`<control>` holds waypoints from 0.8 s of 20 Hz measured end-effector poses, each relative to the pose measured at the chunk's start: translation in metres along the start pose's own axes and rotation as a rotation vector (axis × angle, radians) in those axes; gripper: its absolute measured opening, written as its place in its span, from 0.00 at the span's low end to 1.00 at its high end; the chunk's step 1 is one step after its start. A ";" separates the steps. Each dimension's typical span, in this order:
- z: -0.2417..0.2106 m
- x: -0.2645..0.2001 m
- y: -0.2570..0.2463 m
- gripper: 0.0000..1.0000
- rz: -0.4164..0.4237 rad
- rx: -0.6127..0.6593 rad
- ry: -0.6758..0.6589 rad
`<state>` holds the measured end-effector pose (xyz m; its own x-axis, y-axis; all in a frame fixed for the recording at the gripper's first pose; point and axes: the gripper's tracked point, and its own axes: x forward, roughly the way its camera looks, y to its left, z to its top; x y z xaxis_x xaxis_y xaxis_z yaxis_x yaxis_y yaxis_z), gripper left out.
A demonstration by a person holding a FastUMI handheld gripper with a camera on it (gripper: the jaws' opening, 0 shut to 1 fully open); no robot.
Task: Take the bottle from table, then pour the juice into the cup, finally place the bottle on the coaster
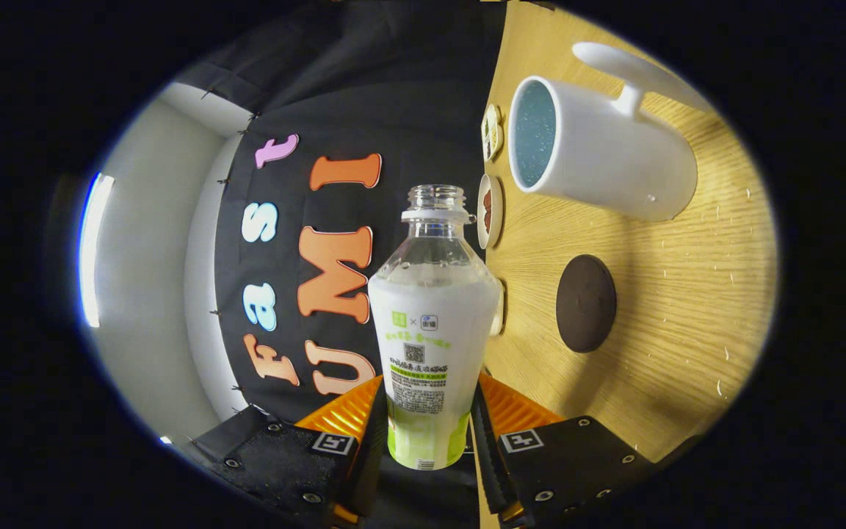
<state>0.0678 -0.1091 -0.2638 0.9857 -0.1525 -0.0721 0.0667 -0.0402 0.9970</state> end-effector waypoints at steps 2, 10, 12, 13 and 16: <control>-0.001 0.002 0.002 0.58 -0.009 0.023 -0.009; 0.006 0.000 0.004 0.58 -0.010 0.098 -0.040; 0.008 0.000 0.004 0.57 -0.012 0.113 -0.043; 0.010 0.001 0.005 0.58 -0.010 0.118 -0.045; 0.013 0.001 0.008 0.58 -0.002 0.124 -0.052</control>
<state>0.0673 -0.1225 -0.2567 0.9759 -0.2035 -0.0786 0.0456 -0.1621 0.9857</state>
